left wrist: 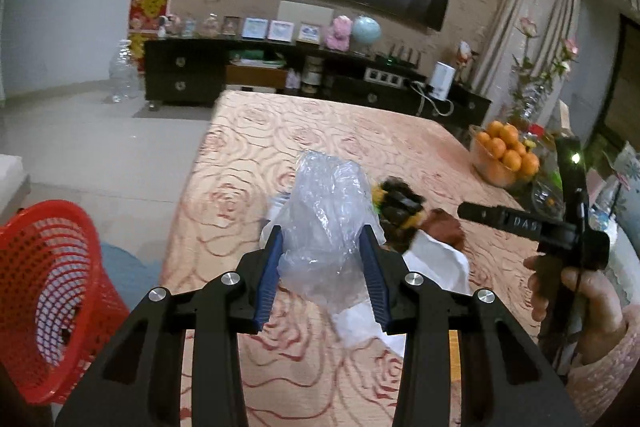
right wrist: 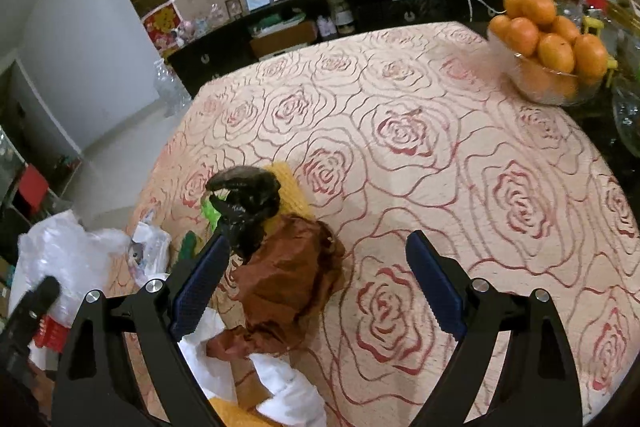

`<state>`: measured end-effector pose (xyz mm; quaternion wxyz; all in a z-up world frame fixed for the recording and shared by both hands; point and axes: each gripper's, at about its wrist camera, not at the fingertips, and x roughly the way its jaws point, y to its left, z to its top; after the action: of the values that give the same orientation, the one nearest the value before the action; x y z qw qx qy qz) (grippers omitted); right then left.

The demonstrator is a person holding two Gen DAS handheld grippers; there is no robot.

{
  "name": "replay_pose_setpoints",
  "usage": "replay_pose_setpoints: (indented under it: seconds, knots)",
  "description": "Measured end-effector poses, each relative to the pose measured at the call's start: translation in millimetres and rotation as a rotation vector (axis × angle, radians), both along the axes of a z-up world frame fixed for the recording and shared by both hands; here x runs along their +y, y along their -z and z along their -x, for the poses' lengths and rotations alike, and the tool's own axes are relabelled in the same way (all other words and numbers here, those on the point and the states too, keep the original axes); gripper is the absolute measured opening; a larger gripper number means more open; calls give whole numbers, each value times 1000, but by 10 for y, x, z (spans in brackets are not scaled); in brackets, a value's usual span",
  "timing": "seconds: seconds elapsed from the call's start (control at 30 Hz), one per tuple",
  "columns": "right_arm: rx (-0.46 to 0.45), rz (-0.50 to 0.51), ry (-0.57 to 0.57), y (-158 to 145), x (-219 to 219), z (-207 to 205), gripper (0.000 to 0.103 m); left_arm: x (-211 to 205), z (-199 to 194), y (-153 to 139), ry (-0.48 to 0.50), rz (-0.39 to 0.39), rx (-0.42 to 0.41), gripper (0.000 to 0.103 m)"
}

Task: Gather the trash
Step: 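Lift the plastic bag with the left gripper while the right gripper grasps brown paper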

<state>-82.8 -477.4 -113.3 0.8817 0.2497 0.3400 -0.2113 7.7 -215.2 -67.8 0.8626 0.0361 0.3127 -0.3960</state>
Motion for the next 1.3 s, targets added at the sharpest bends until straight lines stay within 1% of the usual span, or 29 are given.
replay_pose_setpoints:
  seconds: [0.23,0.33,0.37,0.4,0.43,0.47,0.57,0.6,0.63,0.7,0.83,1.0,1.13,1.3]
  knots:
    - [24,-75,-65,200,71,-222,87,164,-98,-43,-55,-4,-19,37]
    - [52,-82,-89,281,116,-284,87,210,-129,-56,-69,-2,-21,37]
    - [57,-75,-90,293,127,-291,85,223,-139,-58,-72,-1,-21,37]
    - [67,-64,-95,307,146,-304,79,235,-141,-56,-74,0,-22,37]
    - [74,-60,-100,314,155,-313,75,235,-141,-61,-76,1,-23,37]
    - [85,-53,-106,326,162,-321,70,240,-143,-70,-79,0,-27,37]
    - [89,-37,-117,308,185,-310,63,264,-153,-68,-82,-1,-31,37]
    - [87,-29,-119,295,193,-309,56,266,-156,-64,-83,-1,-31,37]
    - [82,-21,-125,271,203,-303,52,265,-160,-67,-85,-2,-31,37]
    - [74,-22,-129,245,196,-294,51,262,-152,-61,-90,-2,-34,37]
    - [50,-5,-100,149,152,-242,50,283,-148,-72,-97,2,-43,37]
    - [-13,71,-39,-112,116,-89,50,317,-169,-90,-117,11,-45,37]
    - [-54,124,-17,-273,141,-3,50,362,-184,-108,-133,17,-51,37]
    - [-88,142,-17,-400,185,23,50,388,-172,-137,-145,17,-69,37]
